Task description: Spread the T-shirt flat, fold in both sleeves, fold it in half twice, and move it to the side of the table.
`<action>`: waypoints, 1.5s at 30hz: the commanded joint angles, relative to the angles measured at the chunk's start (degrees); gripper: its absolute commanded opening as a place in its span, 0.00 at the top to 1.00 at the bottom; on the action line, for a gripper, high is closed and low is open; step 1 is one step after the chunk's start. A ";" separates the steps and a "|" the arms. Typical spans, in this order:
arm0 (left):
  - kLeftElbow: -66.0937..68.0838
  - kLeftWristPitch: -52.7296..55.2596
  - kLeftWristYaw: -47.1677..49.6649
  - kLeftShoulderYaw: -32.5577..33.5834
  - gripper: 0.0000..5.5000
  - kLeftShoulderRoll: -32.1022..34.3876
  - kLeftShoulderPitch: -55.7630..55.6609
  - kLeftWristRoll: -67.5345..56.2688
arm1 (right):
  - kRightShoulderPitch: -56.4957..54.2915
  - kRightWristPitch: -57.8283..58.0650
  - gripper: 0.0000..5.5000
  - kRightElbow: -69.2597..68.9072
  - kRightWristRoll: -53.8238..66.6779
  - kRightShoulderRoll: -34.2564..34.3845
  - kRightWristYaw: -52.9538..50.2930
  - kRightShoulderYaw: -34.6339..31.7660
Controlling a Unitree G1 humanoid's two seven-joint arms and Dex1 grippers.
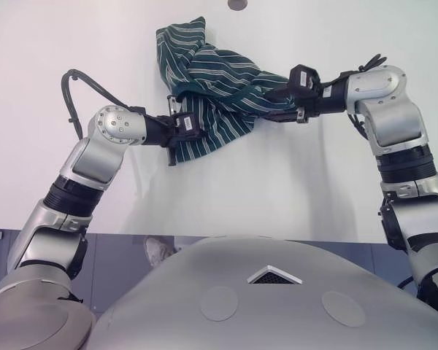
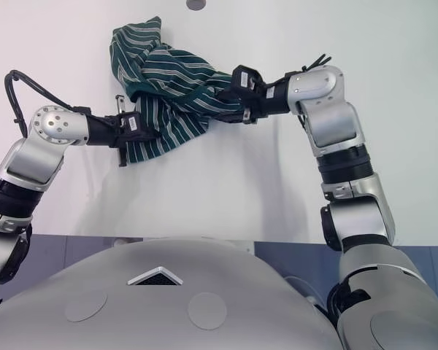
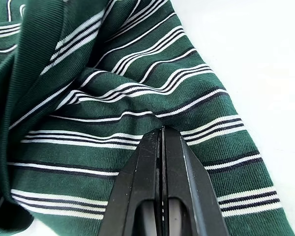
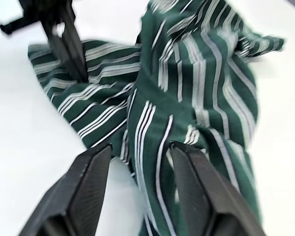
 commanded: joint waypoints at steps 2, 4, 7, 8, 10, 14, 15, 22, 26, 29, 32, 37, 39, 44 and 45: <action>3.49 2.41 -0.23 -3.01 1.00 0.58 2.10 2.99 | -8.11 3.74 0.60 11.12 2.15 3.84 -4.70 -3.12; 4.05 2.10 -0.11 -3.07 1.00 0.12 1.61 2.89 | -9.43 3.57 0.60 17.23 1.28 5.65 -5.96 -2.04; 5.81 0.95 0.33 -3.35 1.00 -0.64 0.91 3.02 | -9.94 3.82 0.60 21.91 1.07 6.95 -5.82 -1.13; 6.18 0.66 0.43 -3.43 1.00 -0.77 0.81 3.05 | -9.94 3.93 0.60 22.22 1.32 7.13 -5.46 -1.13; 7.01 0.01 0.78 -3.55 1.00 -1.07 0.80 3.23 | -9.69 4.57 0.60 21.18 1.96 7.02 -4.04 -0.97; 8.28 -0.92 1.48 -3.85 1.00 -1.74 0.54 3.53 | -6.96 4.41 0.60 17.12 1.18 5.56 -1.28 0.97; 8.42 -1.05 1.59 -3.88 1.00 -1.82 0.50 3.60 | -6.31 4.54 0.60 15.96 1.27 5.26 -0.95 1.25; 7.83 -1.03 1.77 -3.69 1.00 -1.37 0.66 3.56 | -4.73 4.55 0.70 14.44 0.41 5.69 -2.94 2.35; 7.91 -1.04 1.69 -1.70 1.00 -0.72 0.24 2.24 | -4.31 4.97 0.84 11.65 2.19 6.06 -5.10 0.58; 7.07 0.43 1.06 2.43 1.00 -1.45 -0.67 -2.28 | -3.71 4.81 0.94 8.15 3.36 5.91 -6.04 -0.69; 6.65 3.07 1.15 10.07 1.00 -2.20 -3.51 -9.26 | -2.92 6.20 1.00 1.28 5.89 3.91 -5.54 -2.50; 11.48 0.99 3.97 16.97 1.00 -2.69 -8.06 -11.29 | -4.62 8.97 1.00 -6.11 9.82 0.04 -6.16 -7.69; 14.47 -1.91 4.68 17.34 1.00 -3.52 -9.95 -10.39 | -5.54 9.30 1.00 -6.99 10.67 -1.25 -6.87 -9.39; 20.35 -14.43 6.58 15.63 0.84 -2.52 -12.48 -4.30 | -6.45 8.90 1.00 -5.90 10.90 -1.45 -8.50 -9.93; 21.17 -17.07 6.51 14.91 0.81 -2.07 -12.59 -2.79 | -6.40 8.89 1.00 -5.72 10.95 -1.37 -8.67 -9.84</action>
